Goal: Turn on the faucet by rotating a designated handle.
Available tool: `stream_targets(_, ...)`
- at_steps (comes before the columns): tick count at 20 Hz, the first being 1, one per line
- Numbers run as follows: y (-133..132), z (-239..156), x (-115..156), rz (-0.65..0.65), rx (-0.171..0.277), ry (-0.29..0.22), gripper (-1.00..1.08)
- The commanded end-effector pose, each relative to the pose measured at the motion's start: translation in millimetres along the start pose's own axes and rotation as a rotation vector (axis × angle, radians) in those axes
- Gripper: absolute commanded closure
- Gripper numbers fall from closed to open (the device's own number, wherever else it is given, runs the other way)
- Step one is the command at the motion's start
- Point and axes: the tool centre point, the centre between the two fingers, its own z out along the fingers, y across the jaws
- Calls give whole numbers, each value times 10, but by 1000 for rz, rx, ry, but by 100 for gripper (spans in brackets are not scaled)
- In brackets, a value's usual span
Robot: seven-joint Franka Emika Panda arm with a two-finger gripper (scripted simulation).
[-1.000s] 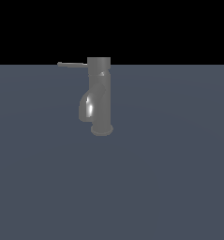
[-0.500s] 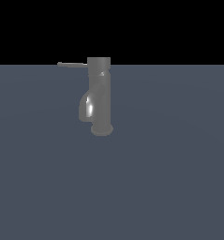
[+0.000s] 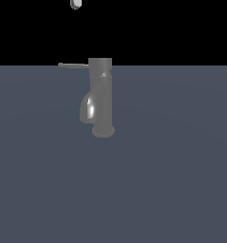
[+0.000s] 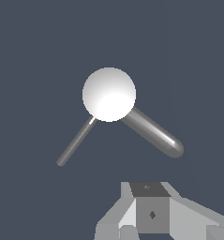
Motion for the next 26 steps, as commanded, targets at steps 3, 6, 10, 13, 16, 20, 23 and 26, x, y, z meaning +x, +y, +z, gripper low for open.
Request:
stream_targets(3, -249, 198, 46, 109, -4, 5, 108)
stream_targets(6, -409, 341, 71, 181, -7, 9, 108)
stream_targets(10, -615, 543, 97, 275, -11, 18, 108)
stream_targets(13, -765, 704, 110, 345, -13, 26, 108)
stream_targets(16, -909, 873, 117, 415, -15, 35, 108)
stream_targets(20, -1078, 1087, 118, 498, -16, 47, 108)
stream_targets(23, -1175, 1222, 115, 548, -15, 55, 108)
stream_targets(26, -1250, 1331, 110, 587, -15, 62, 108)
